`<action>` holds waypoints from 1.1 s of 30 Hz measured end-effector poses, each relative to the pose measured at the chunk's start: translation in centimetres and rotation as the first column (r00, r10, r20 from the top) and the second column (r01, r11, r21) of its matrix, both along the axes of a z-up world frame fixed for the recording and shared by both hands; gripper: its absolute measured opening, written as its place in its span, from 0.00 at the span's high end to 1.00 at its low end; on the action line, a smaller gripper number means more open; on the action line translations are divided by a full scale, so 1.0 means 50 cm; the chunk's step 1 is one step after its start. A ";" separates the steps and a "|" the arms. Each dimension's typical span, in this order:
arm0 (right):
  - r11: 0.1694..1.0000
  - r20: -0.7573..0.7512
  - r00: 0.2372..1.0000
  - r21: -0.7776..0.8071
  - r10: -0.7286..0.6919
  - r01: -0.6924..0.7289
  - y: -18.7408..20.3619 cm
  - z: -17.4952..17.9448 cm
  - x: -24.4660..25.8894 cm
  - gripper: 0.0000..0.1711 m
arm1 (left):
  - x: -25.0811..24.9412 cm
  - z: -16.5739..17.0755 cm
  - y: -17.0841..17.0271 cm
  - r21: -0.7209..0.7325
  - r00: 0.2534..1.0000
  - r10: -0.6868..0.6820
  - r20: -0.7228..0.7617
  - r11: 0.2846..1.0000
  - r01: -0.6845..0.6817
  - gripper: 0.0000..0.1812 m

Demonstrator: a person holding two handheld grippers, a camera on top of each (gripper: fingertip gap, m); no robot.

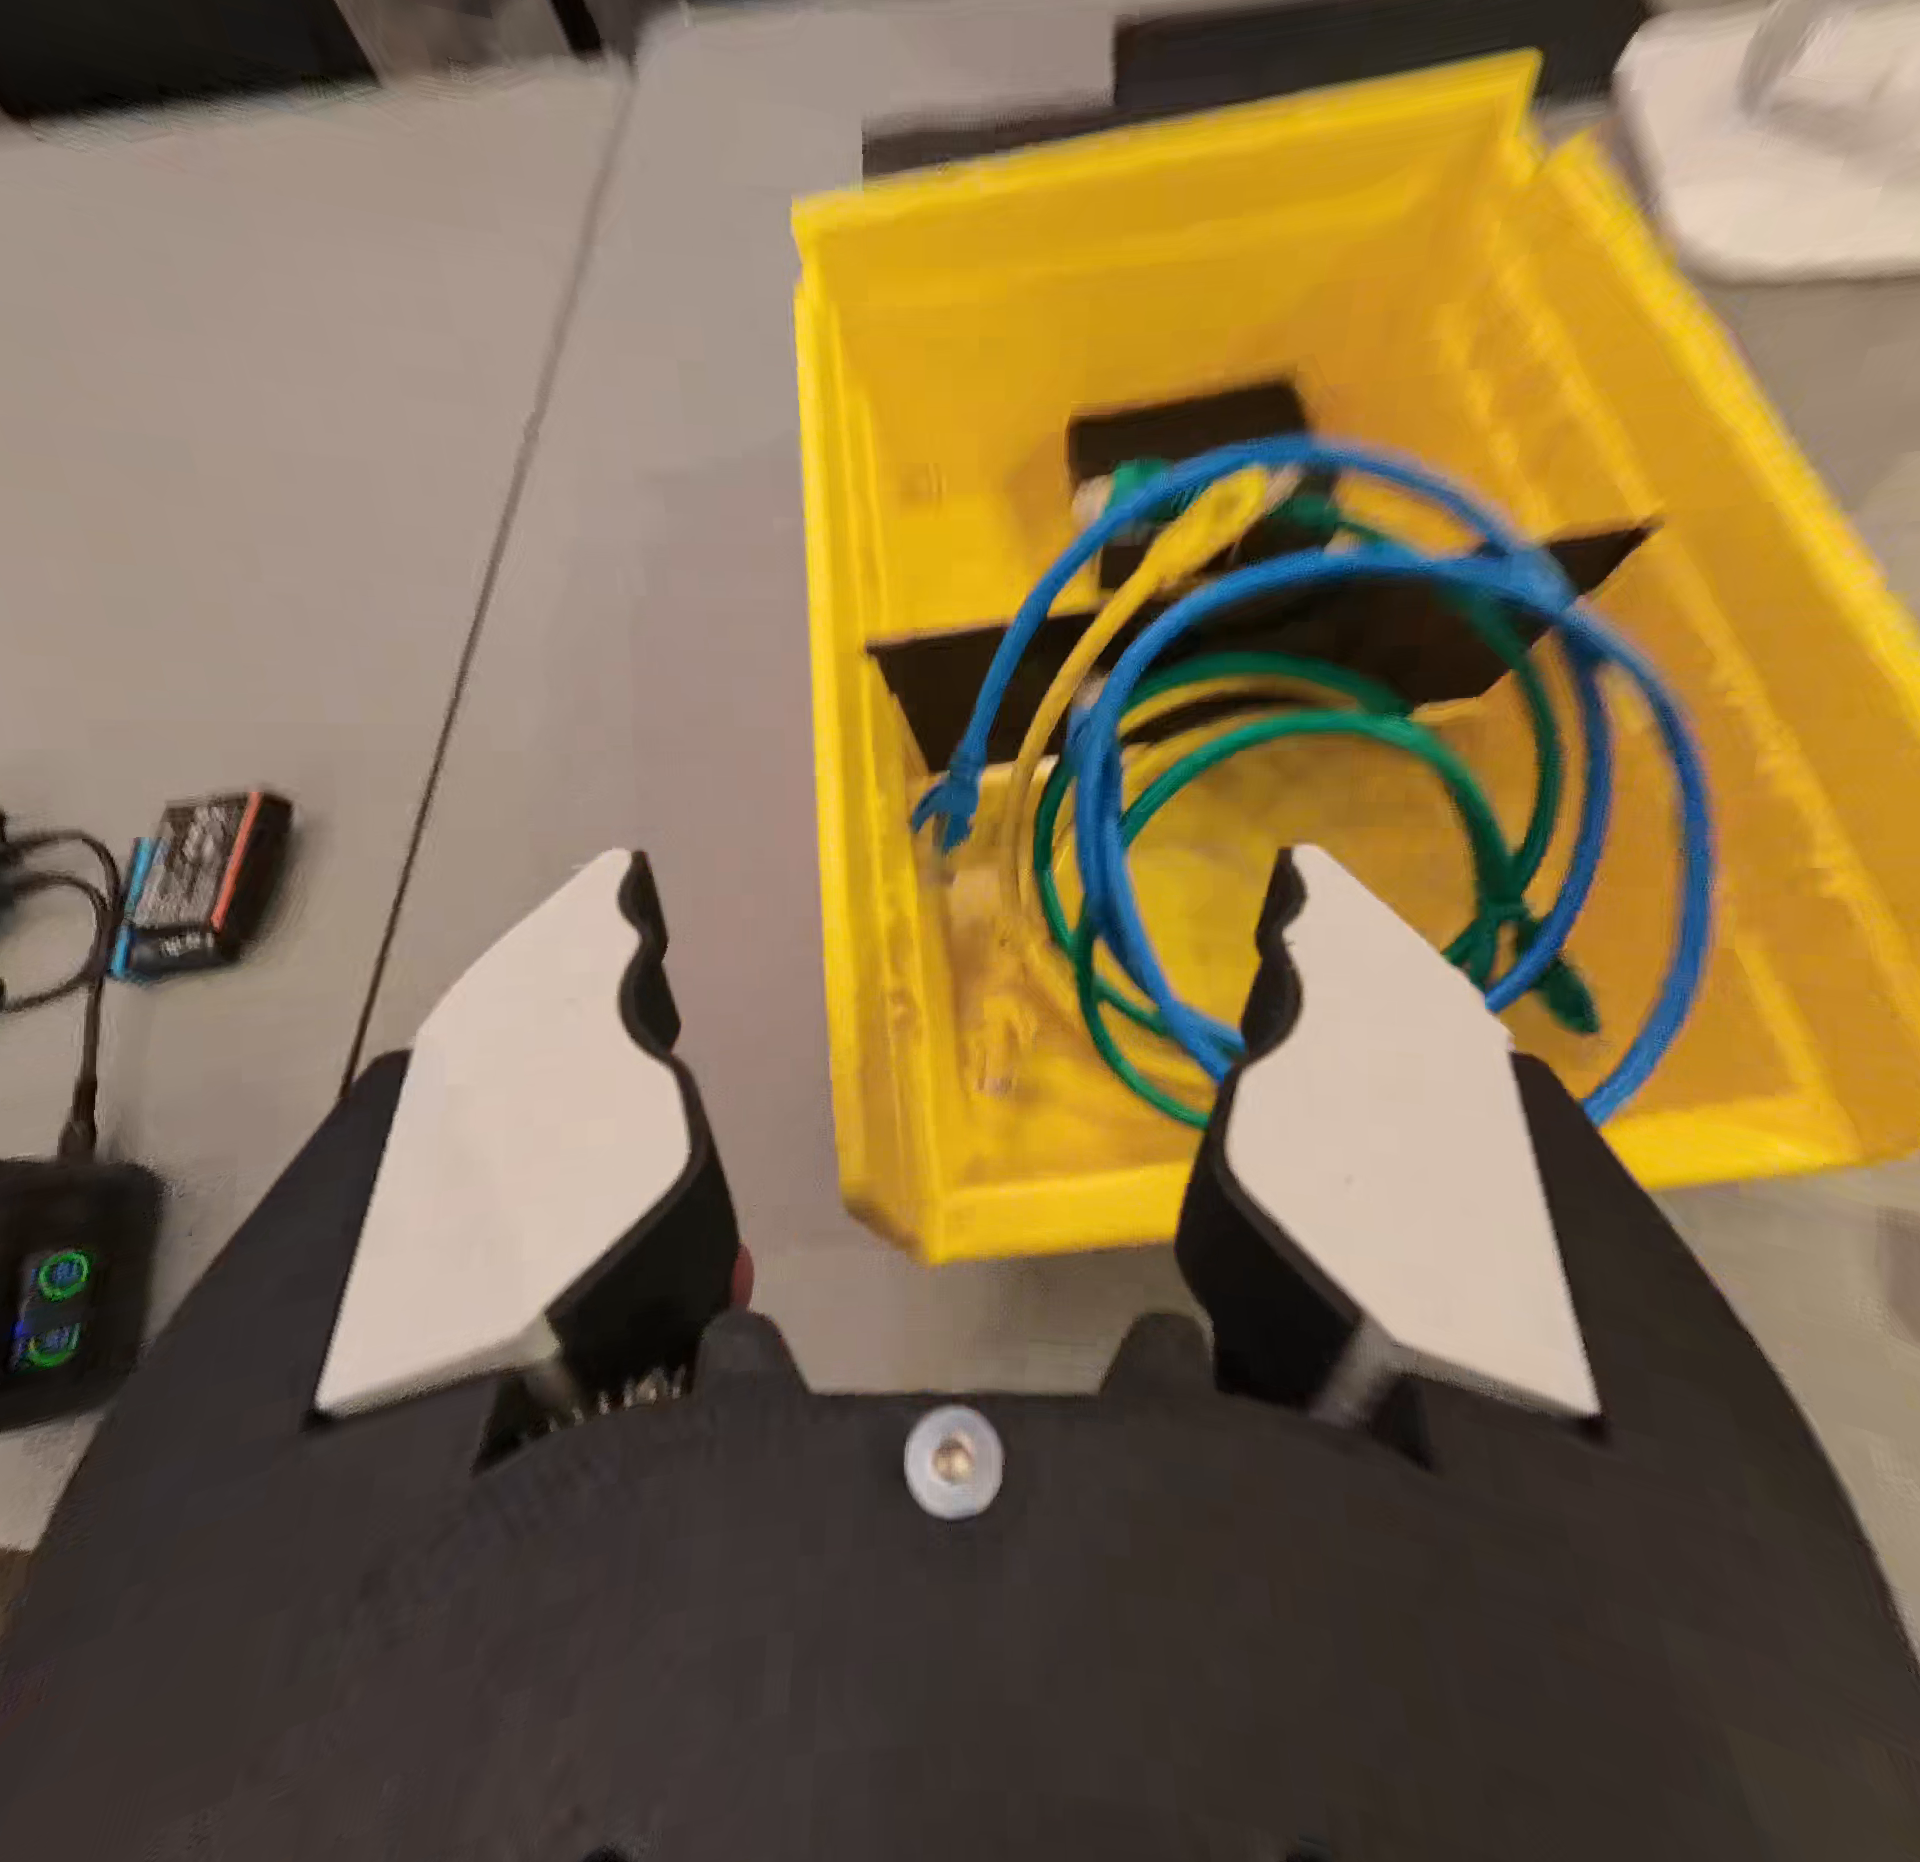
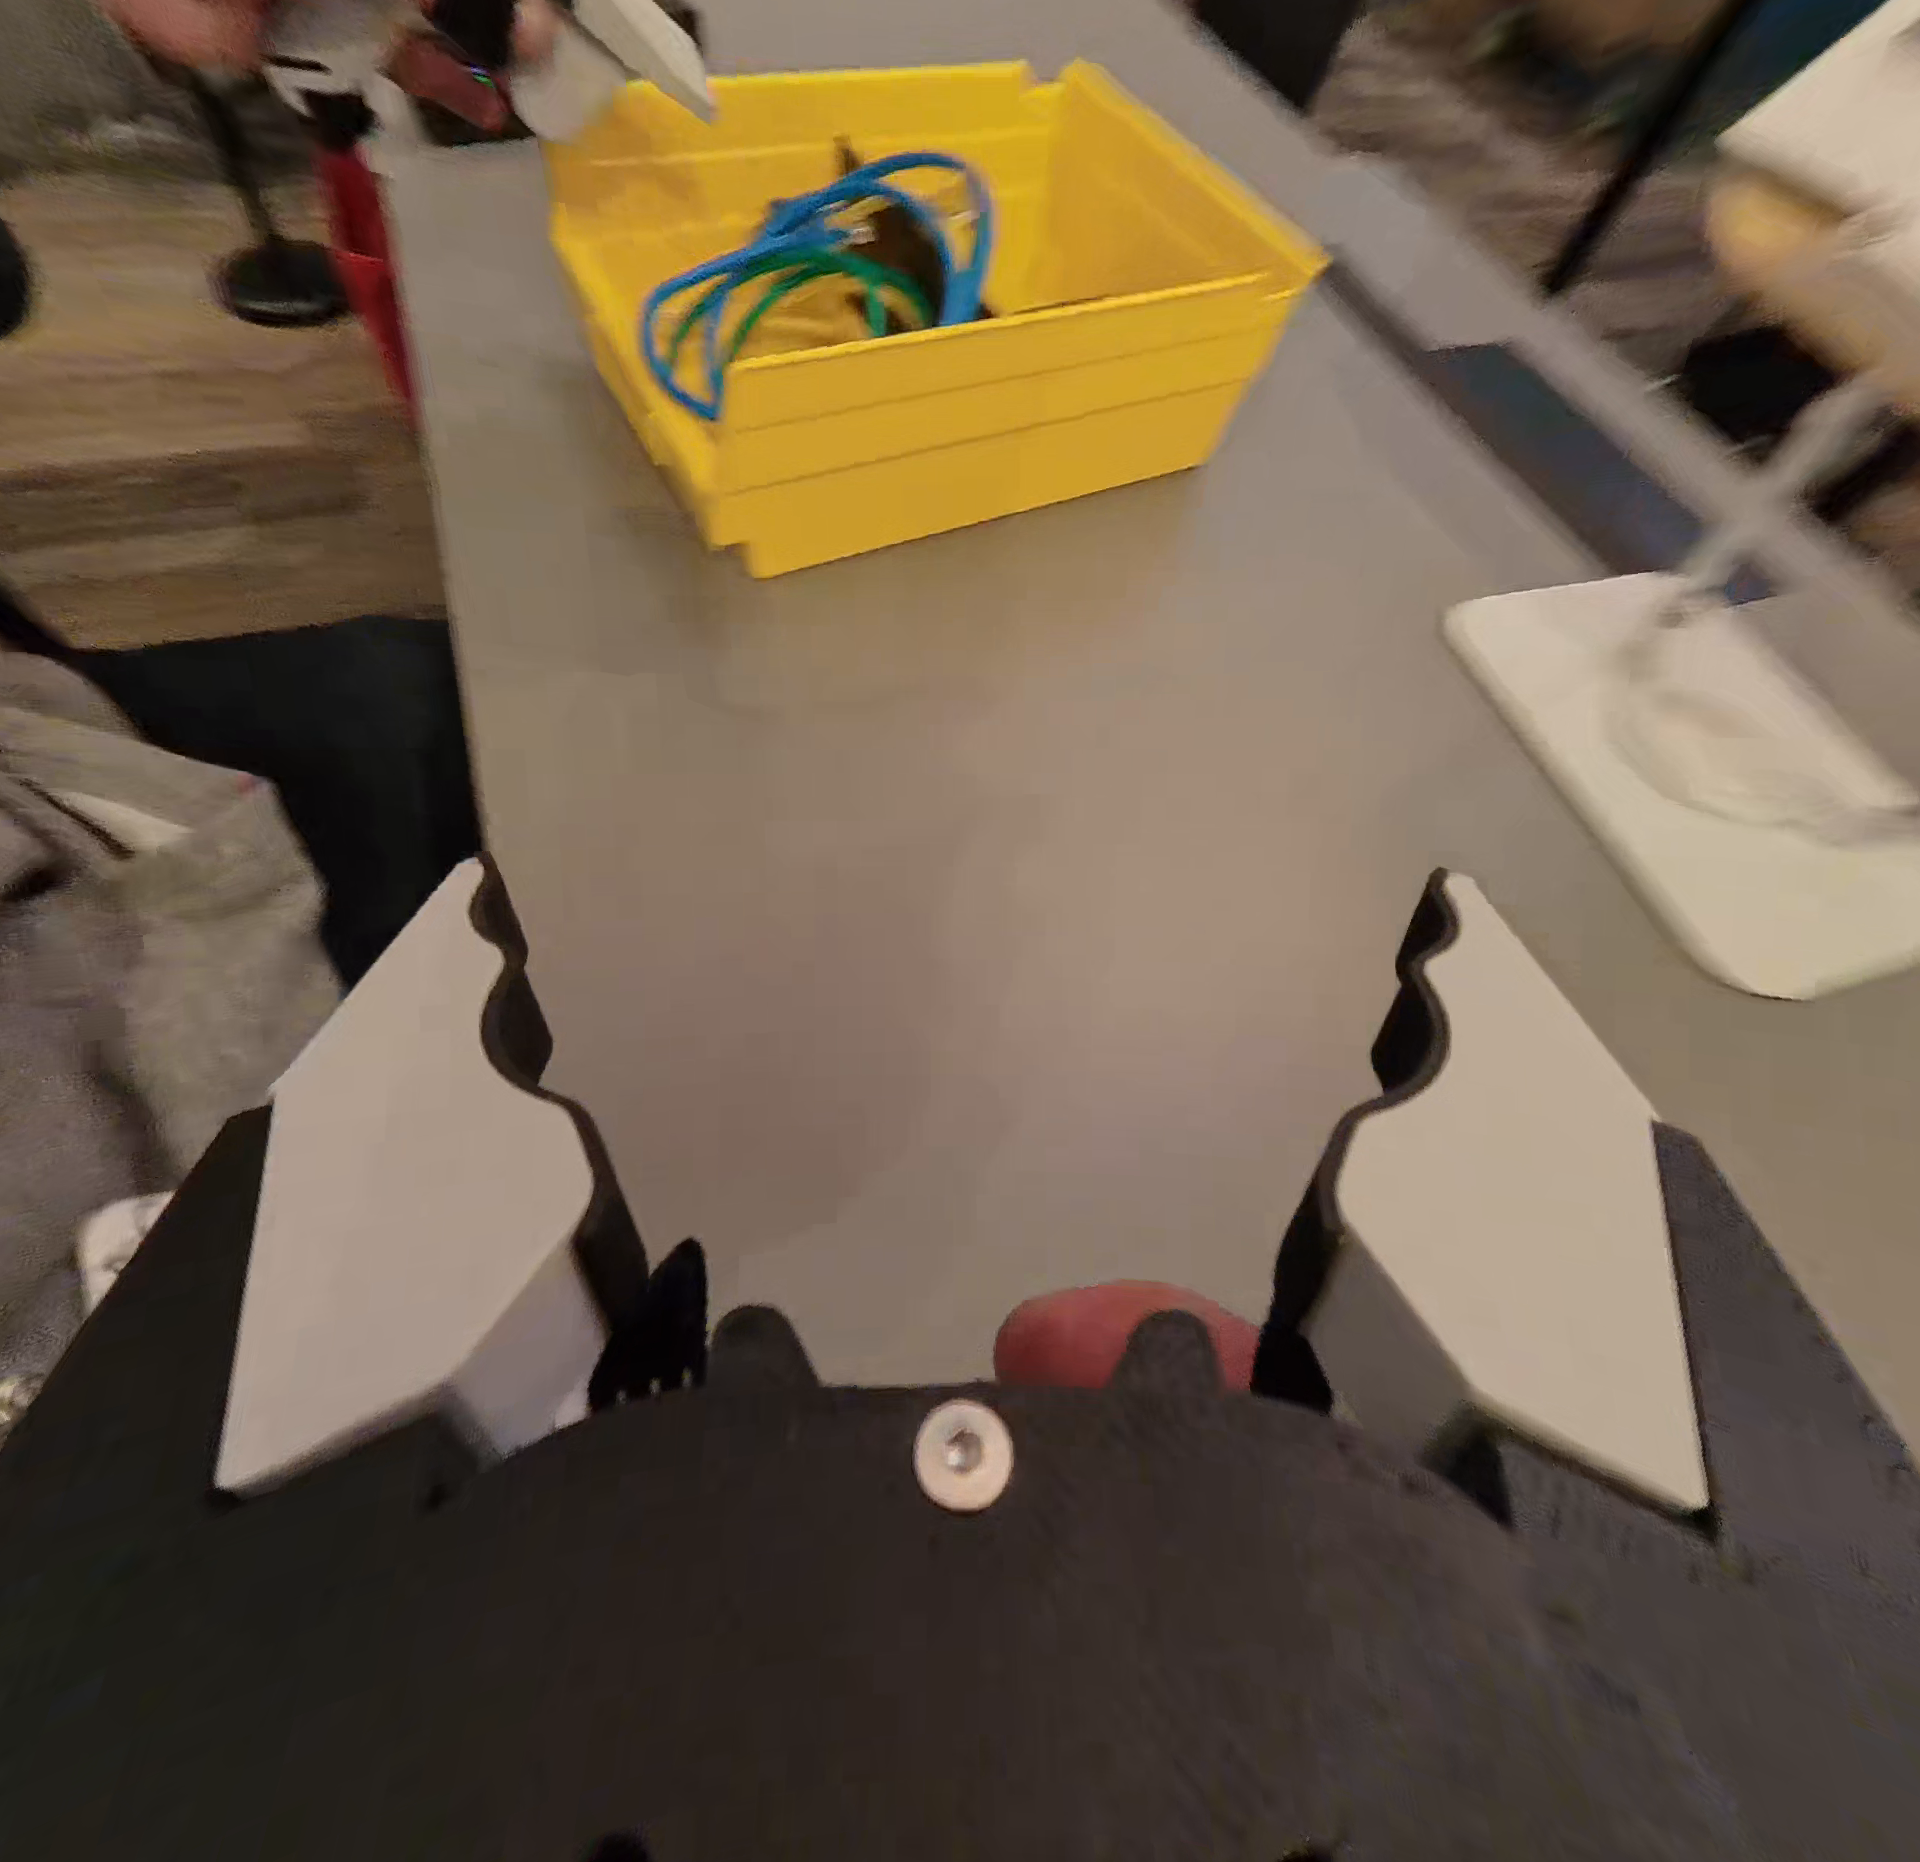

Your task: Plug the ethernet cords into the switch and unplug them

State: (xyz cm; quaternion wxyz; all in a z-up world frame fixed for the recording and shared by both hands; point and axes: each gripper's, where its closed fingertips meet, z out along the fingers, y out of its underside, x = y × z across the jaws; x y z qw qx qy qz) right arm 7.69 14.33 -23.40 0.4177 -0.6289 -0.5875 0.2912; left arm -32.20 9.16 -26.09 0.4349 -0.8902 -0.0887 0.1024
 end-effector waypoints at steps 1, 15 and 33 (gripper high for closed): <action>0.997 0.008 0.999 -0.065 0.037 -0.036 -0.008 -0.024 -0.024 0.08 | -0.018 -0.022 -0.007 -0.037 1.000 0.019 -0.010 0.999 -0.019 0.41; 0.956 0.141 0.983 -0.252 -0.120 0.152 0.120 -0.210 -0.074 0.22 | -0.073 -0.129 -0.010 -0.088 0.987 -0.053 0.152 0.994 0.067 0.97; 0.950 0.352 0.915 -0.161 -0.198 0.268 0.212 -0.308 -0.044 0.07 | 0.067 0.156 0.027 0.290 0.944 -0.329 0.004 0.904 0.314 0.49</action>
